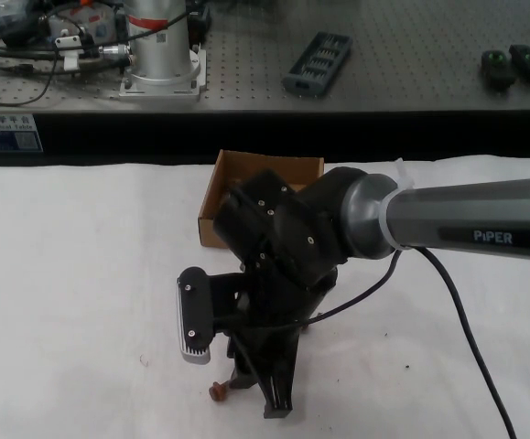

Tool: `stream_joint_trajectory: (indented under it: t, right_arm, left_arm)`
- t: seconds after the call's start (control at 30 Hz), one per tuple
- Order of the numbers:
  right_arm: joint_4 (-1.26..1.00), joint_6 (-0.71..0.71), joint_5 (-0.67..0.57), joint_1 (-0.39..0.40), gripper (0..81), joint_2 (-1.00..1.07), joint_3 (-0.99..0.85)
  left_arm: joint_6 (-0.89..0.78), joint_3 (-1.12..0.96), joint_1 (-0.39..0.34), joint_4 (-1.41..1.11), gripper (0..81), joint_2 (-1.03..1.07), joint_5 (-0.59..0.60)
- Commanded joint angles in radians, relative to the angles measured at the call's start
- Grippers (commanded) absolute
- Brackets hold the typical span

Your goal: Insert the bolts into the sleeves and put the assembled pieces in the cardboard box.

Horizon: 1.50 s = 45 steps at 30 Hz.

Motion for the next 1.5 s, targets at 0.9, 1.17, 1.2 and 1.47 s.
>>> stream_joint_trajectory:
  t: [0.9, 1.17, 1.2, 1.47]
  right_arm:
    - [-0.029, 0.779, -0.039, 0.002, 4.9, -0.041, 0.013]
    - [-0.141, 1.642, -0.029, 0.025, 4.9, -0.093, 0.015]
    - [-0.137, 1.707, -0.024, 0.036, 4.9, -0.091, 0.015]
    - [-0.091, 1.883, 0.078, 0.148, 4.8, -0.067, 0.017]
  left_arm:
    - [-0.061, -0.106, 0.002, -0.007, 34.7, -0.009, -0.029]
    - [-0.089, -0.106, 0.002, -0.007, 34.7, -0.009, -0.029]
    - [-0.098, -0.106, 0.002, -0.007, 34.7, -0.009, -0.029]
    - [-0.155, -0.108, 0.002, -0.014, 34.7, -0.009, -0.029]
